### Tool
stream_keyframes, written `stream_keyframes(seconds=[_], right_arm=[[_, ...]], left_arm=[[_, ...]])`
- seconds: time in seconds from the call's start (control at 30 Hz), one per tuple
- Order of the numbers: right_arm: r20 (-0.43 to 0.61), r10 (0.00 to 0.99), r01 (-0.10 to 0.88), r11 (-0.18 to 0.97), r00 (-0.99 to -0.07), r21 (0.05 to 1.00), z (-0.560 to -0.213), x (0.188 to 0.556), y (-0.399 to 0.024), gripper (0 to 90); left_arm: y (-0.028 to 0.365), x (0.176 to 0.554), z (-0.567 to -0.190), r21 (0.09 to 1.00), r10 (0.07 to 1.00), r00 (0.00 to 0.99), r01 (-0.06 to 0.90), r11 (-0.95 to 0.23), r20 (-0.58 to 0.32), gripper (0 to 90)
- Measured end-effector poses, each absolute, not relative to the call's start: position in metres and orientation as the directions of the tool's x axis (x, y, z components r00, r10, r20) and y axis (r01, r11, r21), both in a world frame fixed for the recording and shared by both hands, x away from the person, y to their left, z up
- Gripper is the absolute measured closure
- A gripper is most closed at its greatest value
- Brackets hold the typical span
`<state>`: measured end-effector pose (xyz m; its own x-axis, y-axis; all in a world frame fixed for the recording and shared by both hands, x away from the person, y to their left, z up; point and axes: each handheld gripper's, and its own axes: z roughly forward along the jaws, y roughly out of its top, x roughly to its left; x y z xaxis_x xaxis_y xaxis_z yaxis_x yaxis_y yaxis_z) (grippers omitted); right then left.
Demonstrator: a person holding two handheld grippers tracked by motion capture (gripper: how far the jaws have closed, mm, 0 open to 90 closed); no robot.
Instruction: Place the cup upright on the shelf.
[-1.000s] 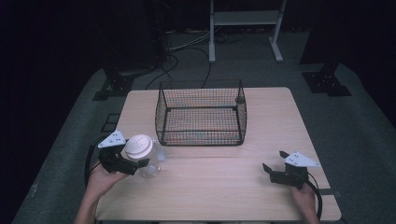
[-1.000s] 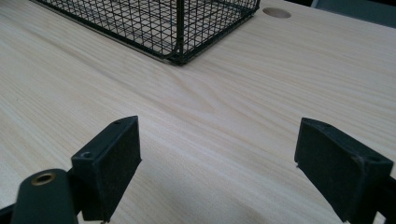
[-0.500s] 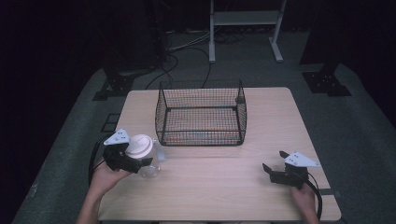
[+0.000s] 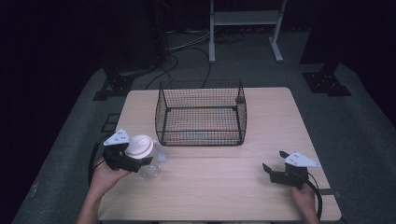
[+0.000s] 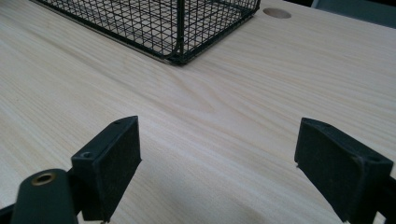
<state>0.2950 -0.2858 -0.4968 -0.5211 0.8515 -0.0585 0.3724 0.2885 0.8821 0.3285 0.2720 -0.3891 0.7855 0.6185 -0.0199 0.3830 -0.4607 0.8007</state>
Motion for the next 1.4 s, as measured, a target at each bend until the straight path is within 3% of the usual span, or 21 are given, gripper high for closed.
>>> stream_keyframes(seconds=[0.57,1.1,1.4], right_arm=[[-0.059,0.851,0.372,0.289,-0.522,0.882,-0.497,0.295,-0.286,13.5],[-0.056,0.85,0.37,0.286,-0.524,0.884,-0.497,0.295,-0.286,13.5],[-0.053,0.85,0.365,0.281,-0.525,0.888,-0.497,0.296,-0.287,13.5]], left_arm=[[0.252,0.324,-0.363,0.815,0.573,0.82,0.324,-0.481,0.011,5.1],[0.195,0.34,-0.325,0.83,0.426,0.905,0.243,-0.502,-0.008,5.1],[0.152,0.354,-0.295,0.821,0.347,0.937,0.18,-0.542,0.024,5.1]])
